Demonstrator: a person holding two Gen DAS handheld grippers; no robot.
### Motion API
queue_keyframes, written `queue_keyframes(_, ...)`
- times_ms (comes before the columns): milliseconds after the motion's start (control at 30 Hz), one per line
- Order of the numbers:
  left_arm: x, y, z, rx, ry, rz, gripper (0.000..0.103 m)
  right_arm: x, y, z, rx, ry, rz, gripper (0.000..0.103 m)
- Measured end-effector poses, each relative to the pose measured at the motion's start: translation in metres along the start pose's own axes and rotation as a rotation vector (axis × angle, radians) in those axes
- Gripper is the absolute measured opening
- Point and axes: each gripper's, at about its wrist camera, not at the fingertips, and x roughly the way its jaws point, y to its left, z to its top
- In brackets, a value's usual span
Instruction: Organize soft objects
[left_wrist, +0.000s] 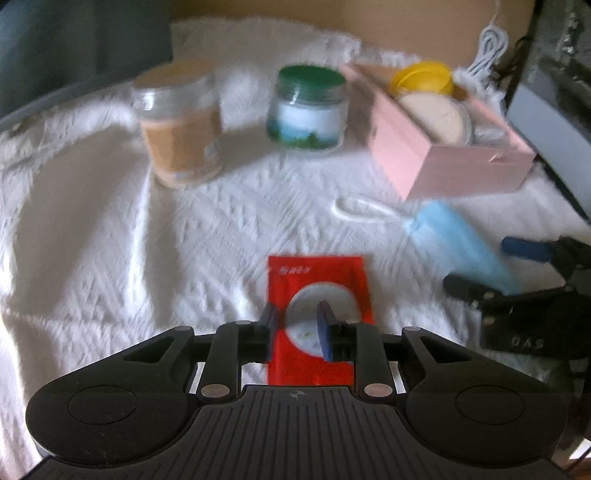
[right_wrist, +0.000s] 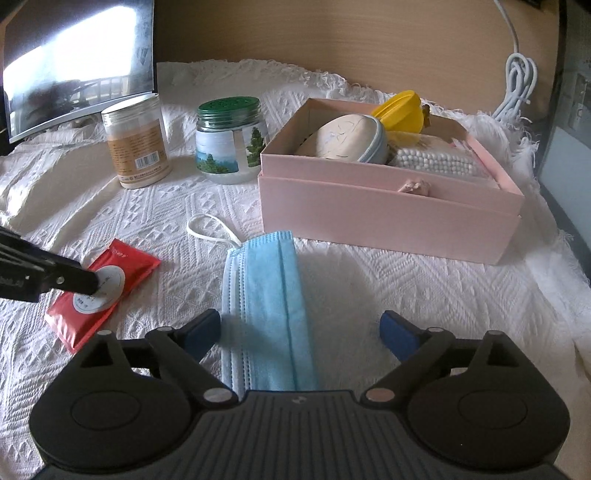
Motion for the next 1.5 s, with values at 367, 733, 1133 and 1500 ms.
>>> queue_keyframes(367, -0.011, 0.003, 0.008, -0.073, -0.077, -0.084, 0.029, 0.001, 0.001, 0.0, -0.003, 0.006, 0.015, 0.099)
queue_keyframes(733, 0.001, -0.039, -0.008, 0.155, -0.003, -0.067, 0.034, -0.009, -0.011, 0.009, -0.057, 0.053, 0.006, 0.097)
queue_keyframes(1133, 0.012, -0.069, -0.014, 0.234, -0.005, -0.146, 0.098, -0.02, -0.046, -0.015, 0.059, 0.015, -0.061, 0.099)
queue_keyframes(1500, 0.019, -0.037, -0.009, 0.082, 0.0, 0.006, 0.098, -0.02, -0.049, -0.014, 0.067, 0.015, -0.055, 0.101)
